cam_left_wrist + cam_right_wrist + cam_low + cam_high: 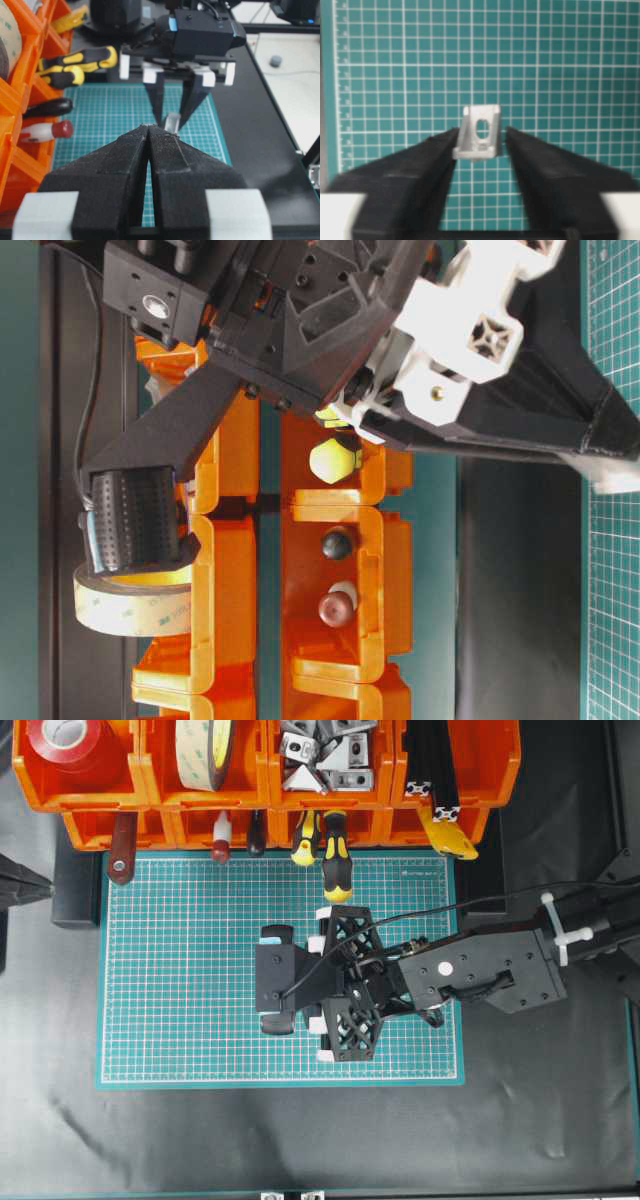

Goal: Pick corner brachets from container rack with right arm.
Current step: 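Lower the bracket onto the green mat and open the right gripper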

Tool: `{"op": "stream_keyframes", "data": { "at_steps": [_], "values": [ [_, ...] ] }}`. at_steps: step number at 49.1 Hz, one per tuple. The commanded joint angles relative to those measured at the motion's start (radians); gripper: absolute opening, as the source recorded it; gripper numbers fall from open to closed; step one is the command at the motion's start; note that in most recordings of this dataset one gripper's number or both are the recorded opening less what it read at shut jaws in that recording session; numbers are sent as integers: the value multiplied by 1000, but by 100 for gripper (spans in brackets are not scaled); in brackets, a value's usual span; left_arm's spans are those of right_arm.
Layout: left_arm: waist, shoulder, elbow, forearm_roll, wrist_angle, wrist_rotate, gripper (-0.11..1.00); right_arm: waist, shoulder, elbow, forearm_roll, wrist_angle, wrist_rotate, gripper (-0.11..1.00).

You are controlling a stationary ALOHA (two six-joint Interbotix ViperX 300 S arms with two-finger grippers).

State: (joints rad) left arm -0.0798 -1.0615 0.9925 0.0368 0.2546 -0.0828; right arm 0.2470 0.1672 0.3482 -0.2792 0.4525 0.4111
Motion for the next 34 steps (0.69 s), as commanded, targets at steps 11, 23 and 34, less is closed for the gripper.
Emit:
{"op": "stream_keyframes", "data": {
  "at_steps": [11, 23, 34],
  "values": [
    [-2, 9, -21, 3, -9, 3, 0, -5, -14, -12, -5, -6, 2, 79],
    [-2, 9, -21, 3, -6, 2, 0, 0, -25, -12, -3, -6, 9, 78],
    [-3, -5, -18, 3, 23, 2, 0, 21, -110, 25, -3, -6, 9, 78]
  ]
}}
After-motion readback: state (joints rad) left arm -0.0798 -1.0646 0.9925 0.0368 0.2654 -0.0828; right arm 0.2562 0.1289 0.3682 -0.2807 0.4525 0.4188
